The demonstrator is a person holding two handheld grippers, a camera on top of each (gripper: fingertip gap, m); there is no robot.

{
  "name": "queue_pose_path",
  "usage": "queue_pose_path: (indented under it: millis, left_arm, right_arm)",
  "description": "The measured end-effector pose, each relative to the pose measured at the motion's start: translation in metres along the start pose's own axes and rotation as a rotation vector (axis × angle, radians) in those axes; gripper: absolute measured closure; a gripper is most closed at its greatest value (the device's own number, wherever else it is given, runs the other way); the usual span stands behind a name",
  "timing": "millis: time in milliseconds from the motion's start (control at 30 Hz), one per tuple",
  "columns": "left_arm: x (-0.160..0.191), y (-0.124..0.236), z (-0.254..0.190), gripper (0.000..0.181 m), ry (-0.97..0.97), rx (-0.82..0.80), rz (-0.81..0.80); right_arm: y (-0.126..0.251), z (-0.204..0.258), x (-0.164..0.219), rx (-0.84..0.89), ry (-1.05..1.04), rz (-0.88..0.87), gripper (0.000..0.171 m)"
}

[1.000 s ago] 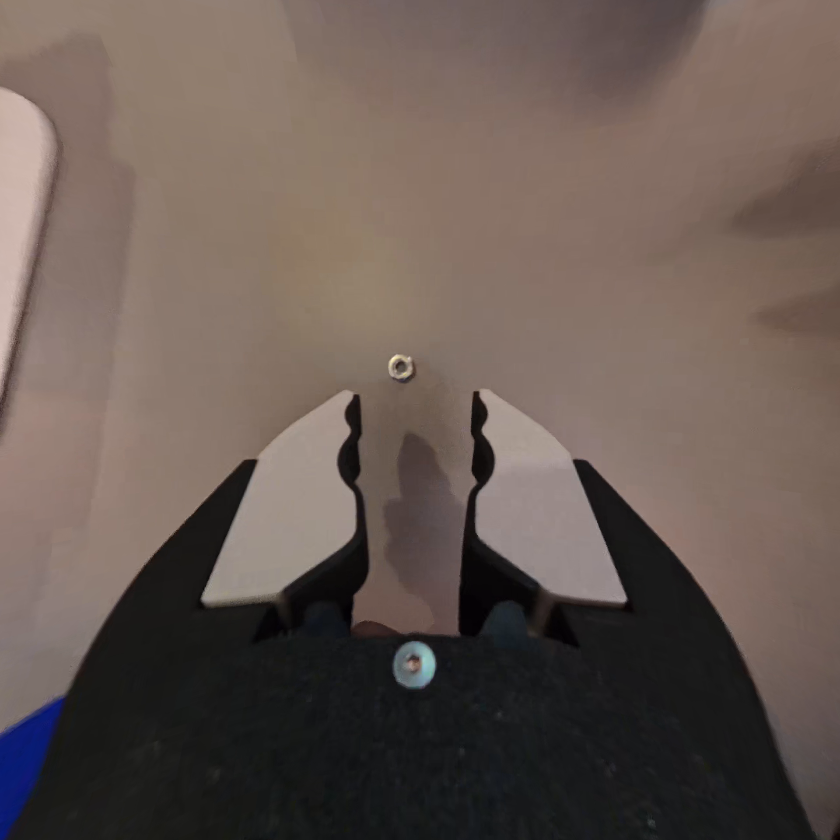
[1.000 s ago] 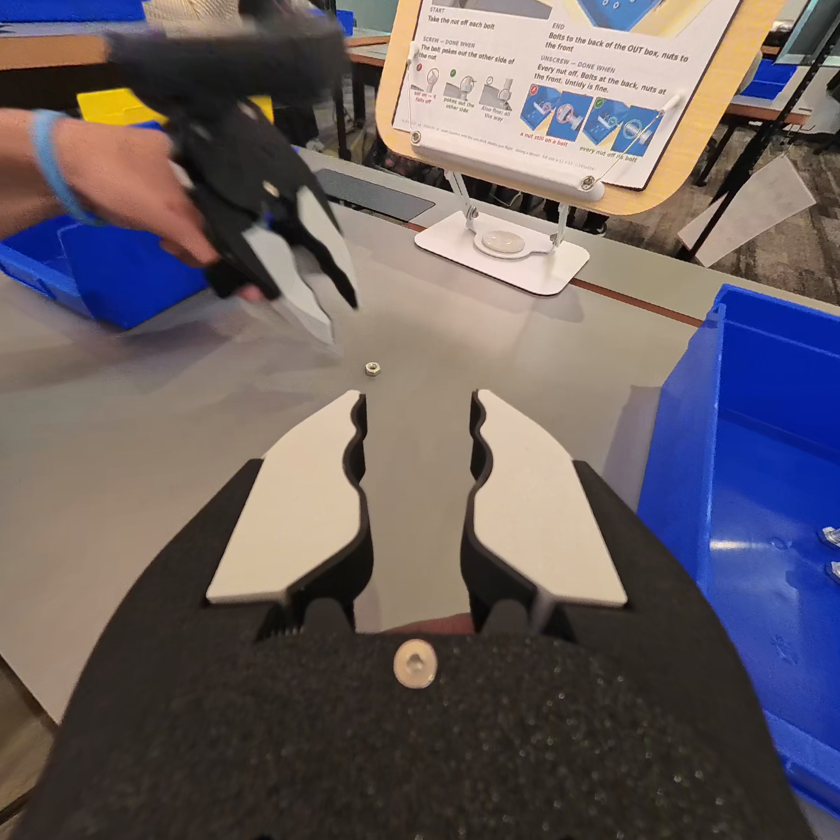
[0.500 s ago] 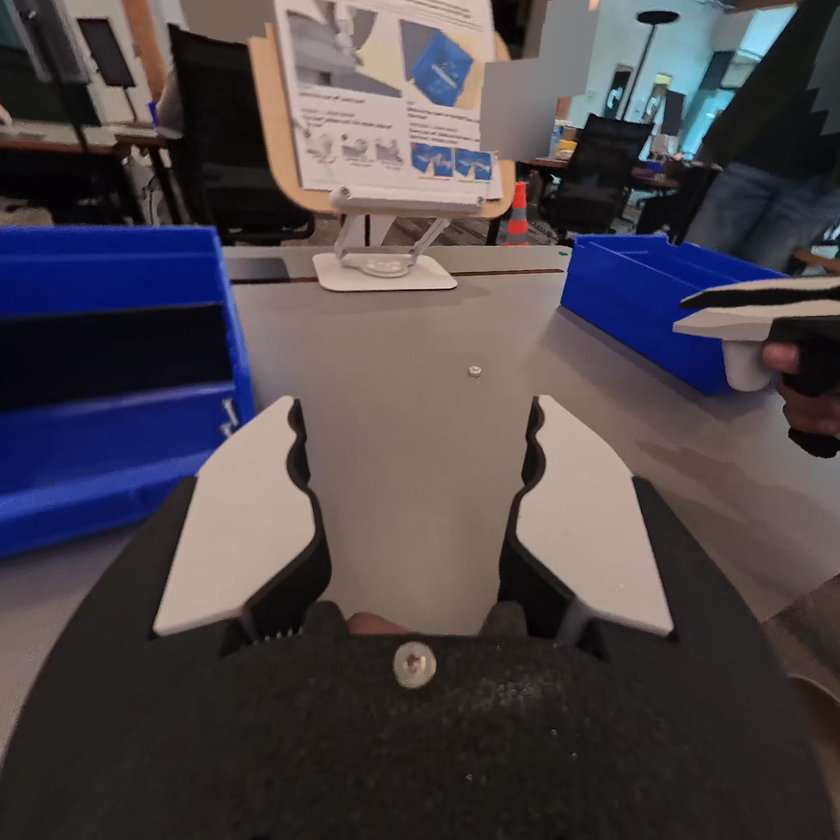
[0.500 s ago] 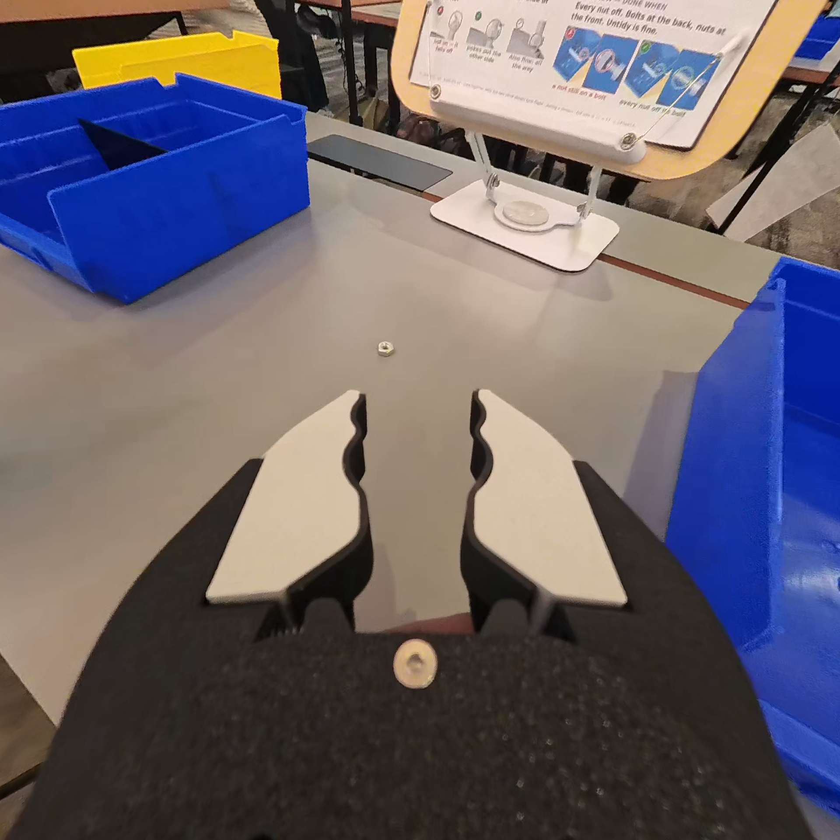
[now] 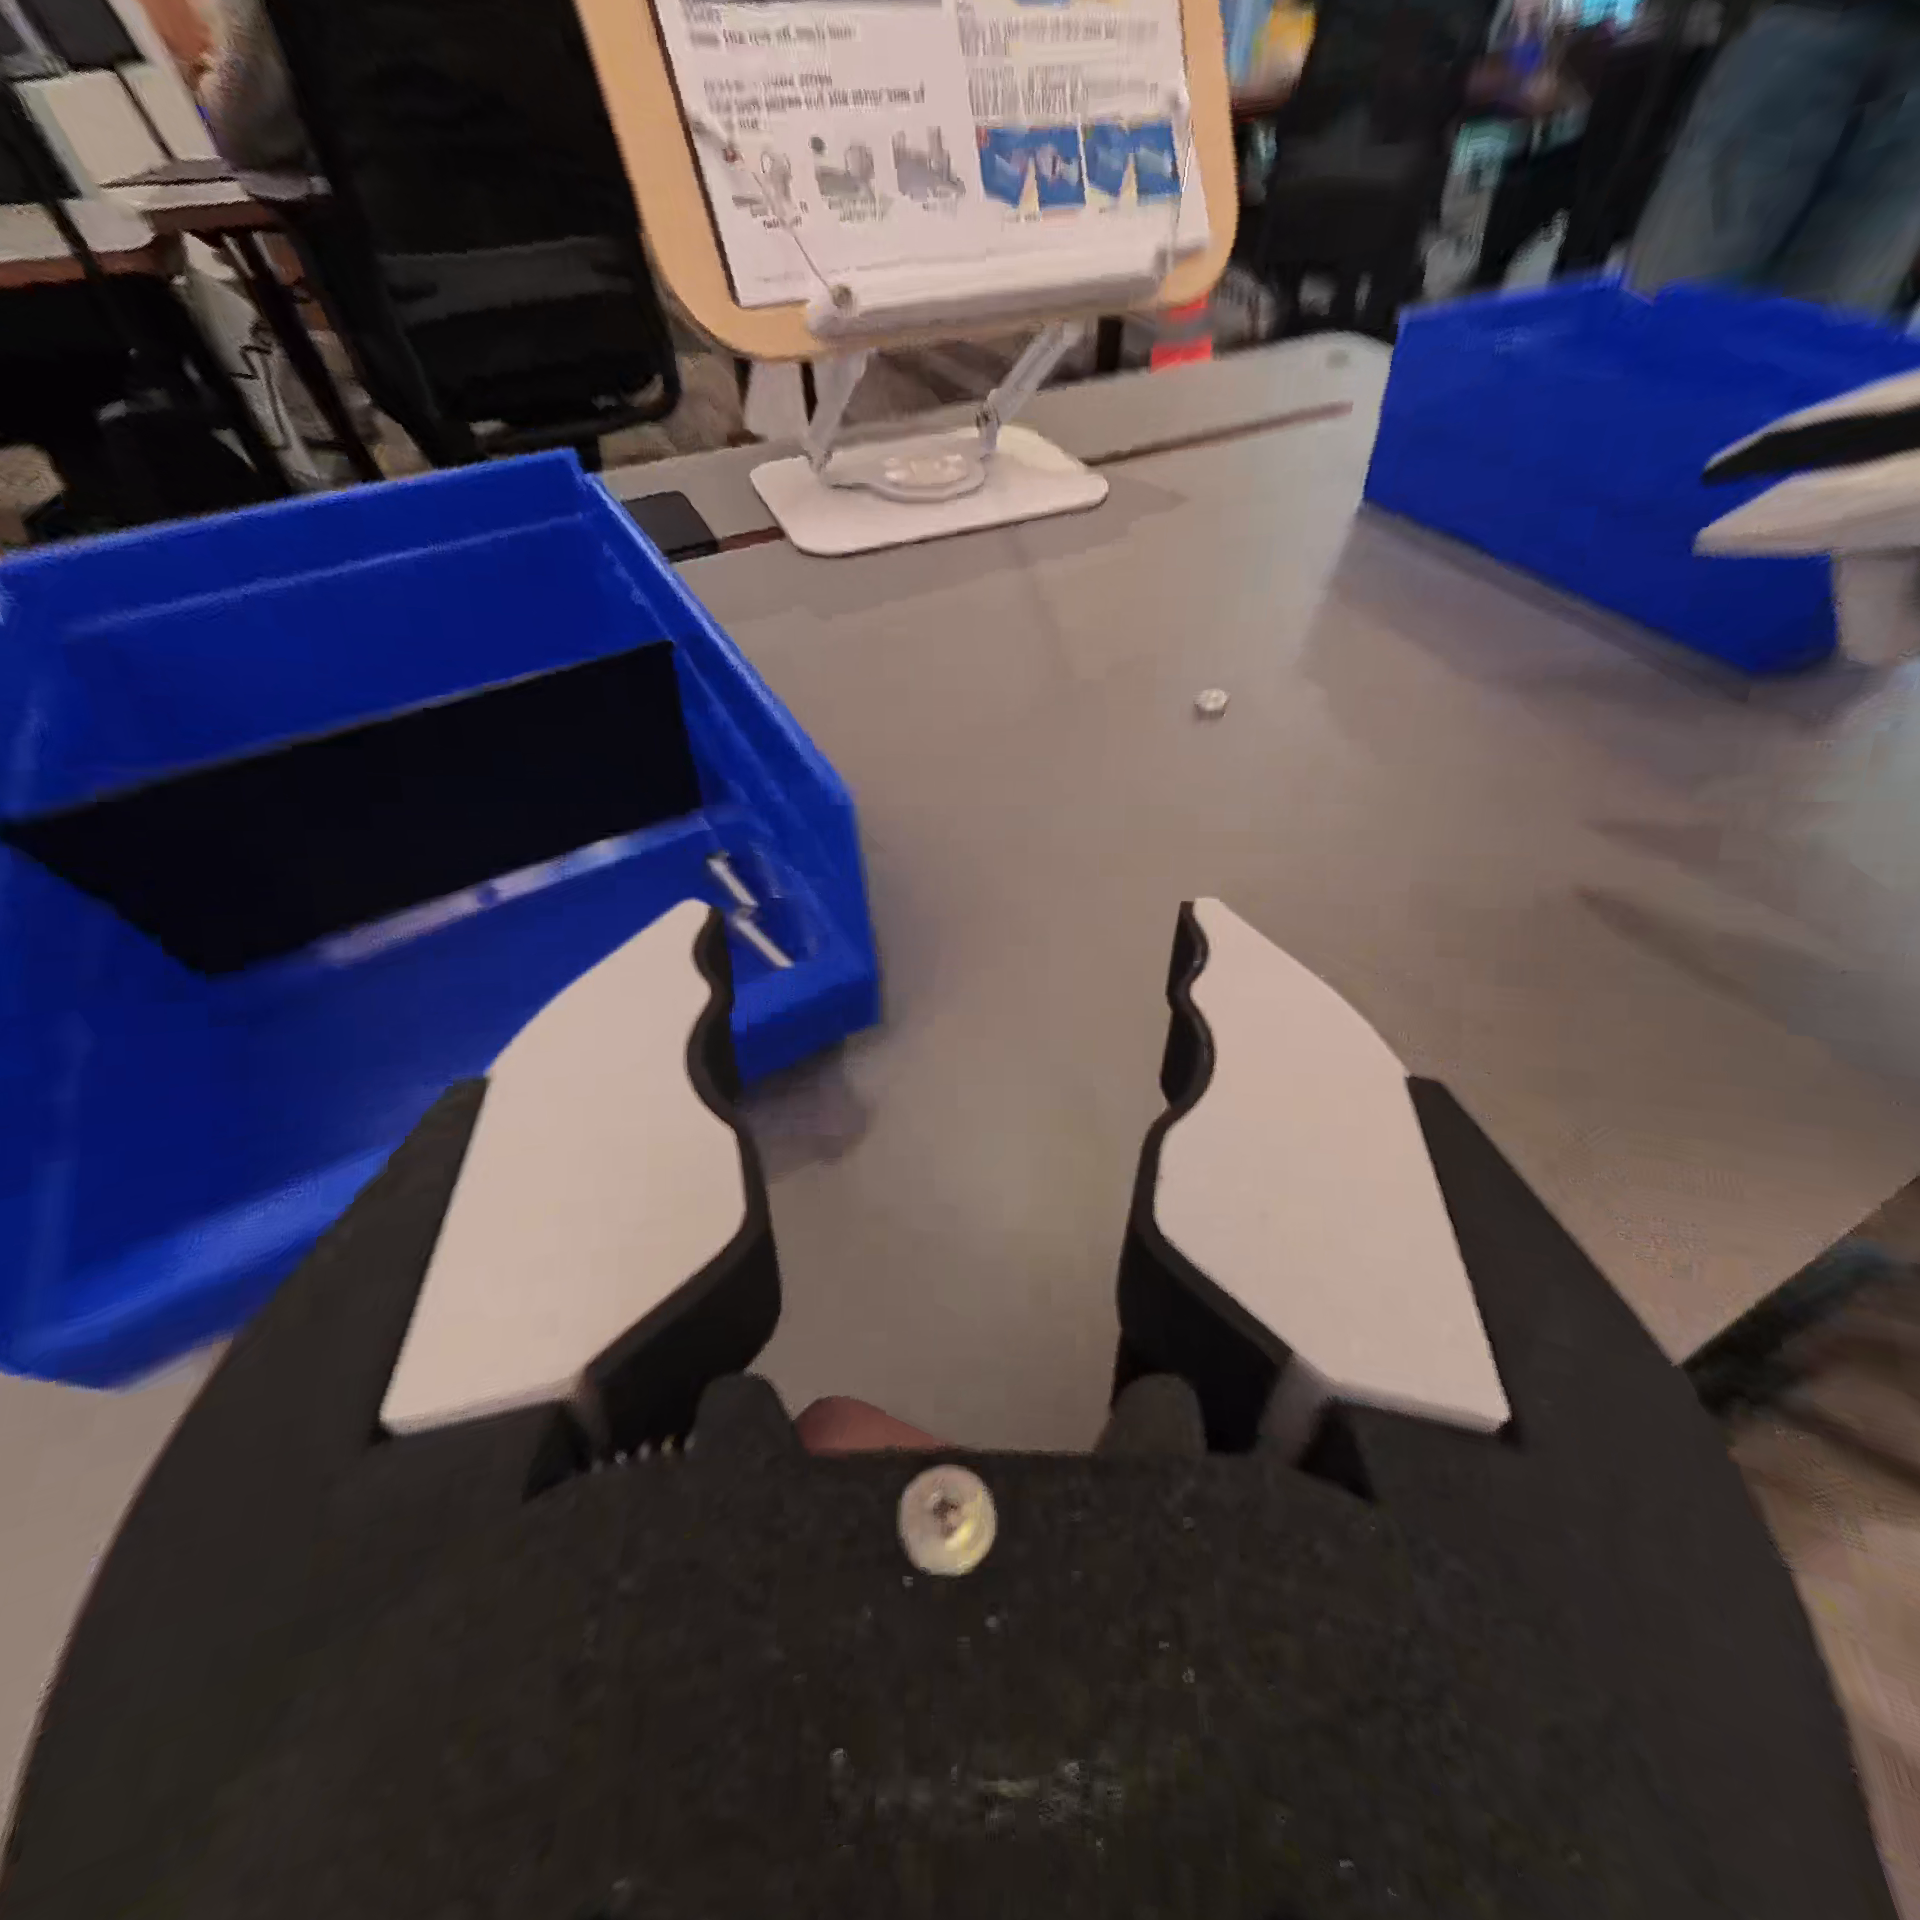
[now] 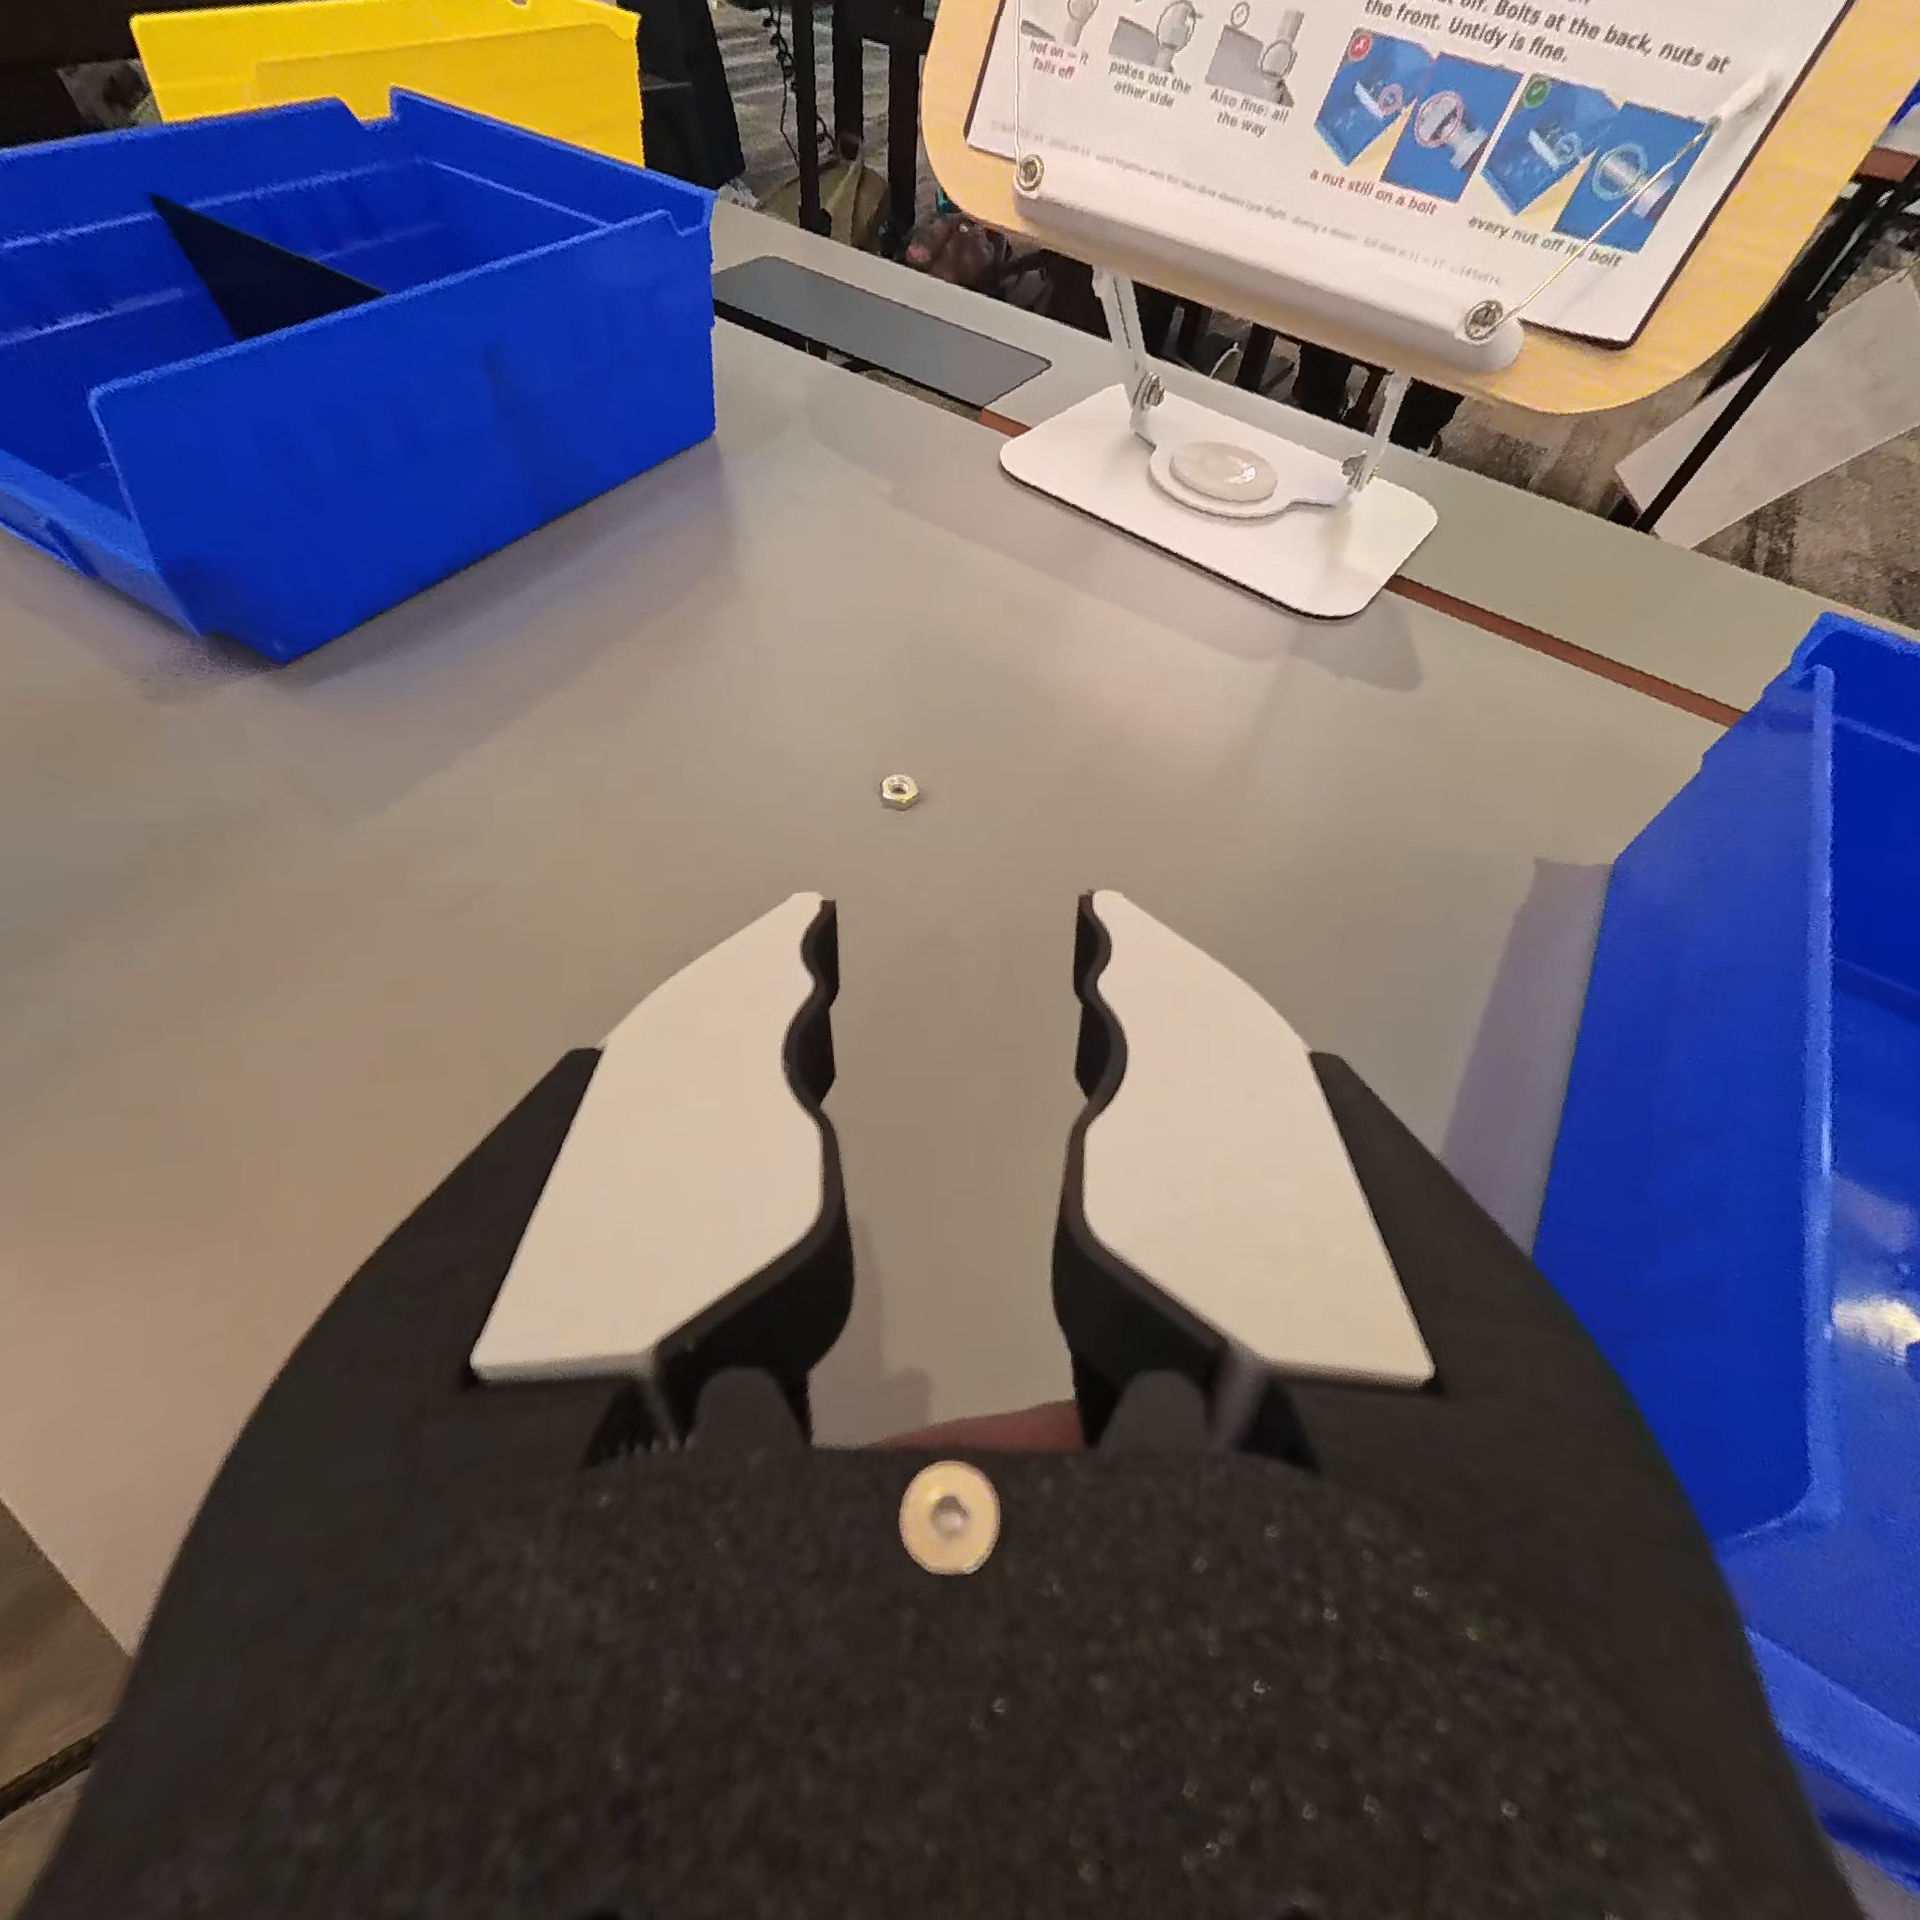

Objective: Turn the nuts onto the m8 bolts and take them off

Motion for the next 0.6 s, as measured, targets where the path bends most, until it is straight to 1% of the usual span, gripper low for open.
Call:
queue_pose_path:
  millis: [67, 100, 167, 200, 267, 300, 367, 433, 500, 600]
  left_arm:
    - [-0.019, -0.001, 0.031, 0.103, -0.106, 0.023, 0.083]
    - [-0.029, -0.004, 0.046, 0.109, -0.172, 0.041, 0.127]
    - [-0.043, -0.017, 0.074, 0.107, -0.312, 0.090, 0.281]
    - [-0.049, -0.024, 0.084, 0.107, -0.401, 0.133, 0.345]
    - [-0.058, -0.041, 0.101, 0.115, -0.533, 0.222, 0.435]
    - [-0.060, -0.049, 0.105, 0.120, -0.601, 0.289, 0.485]
    - [-0.059, -0.068, 0.115, 0.126, -0.702, 0.345, 0.571]
    - [-0.057, -0.088, 0.121, 0.128, -0.718, 0.406, 0.646]
    - [-0.054, -0.109, 0.123, 0.133, -0.677, 0.466, 0.702]
    - [-0.043, -0.131, 0.123, 0.136, -0.674, 0.525, 0.766]
  right_arm:
    - [-0.001, -0.001, 0.000, -0.001, -0.002, 0.003, 0.128]
    - [-0.001, 0.000, 0.000, 0.000, -0.001, 0.006, 0.128]
    - [0.000, 0.000, -0.001, 0.005, 0.004, 0.008, 0.128]
    - [0.001, 0.001, -0.001, 0.008, 0.005, 0.006, 0.128]
    - [0.003, 0.002, -0.001, 0.016, 0.000, 0.004, 0.128]
    - [0.003, 0.002, -0.001, 0.020, -0.003, 0.006, 0.128]
    - [0.004, 0.002, -0.001, 0.029, -0.008, 0.010, 0.128]
    - [0.005, 0.003, -0.001, 0.042, -0.006, 0.016, 0.128]
    - [0.008, 0.004, -0.002, 0.055, -0.003, 0.021, 0.128]
    - [0.012, 0.005, -0.003, 0.077, -0.001, 0.025, 0.128]
Point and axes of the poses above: each gripper's, where its closed fingertips meet, y back along the fingers, x out of its underside, z = x × y across the jaws, the point moved 9 cm from there along y, back along the fingers, and after that the axes turned 7 degrees about z, right-handed, at the moved point
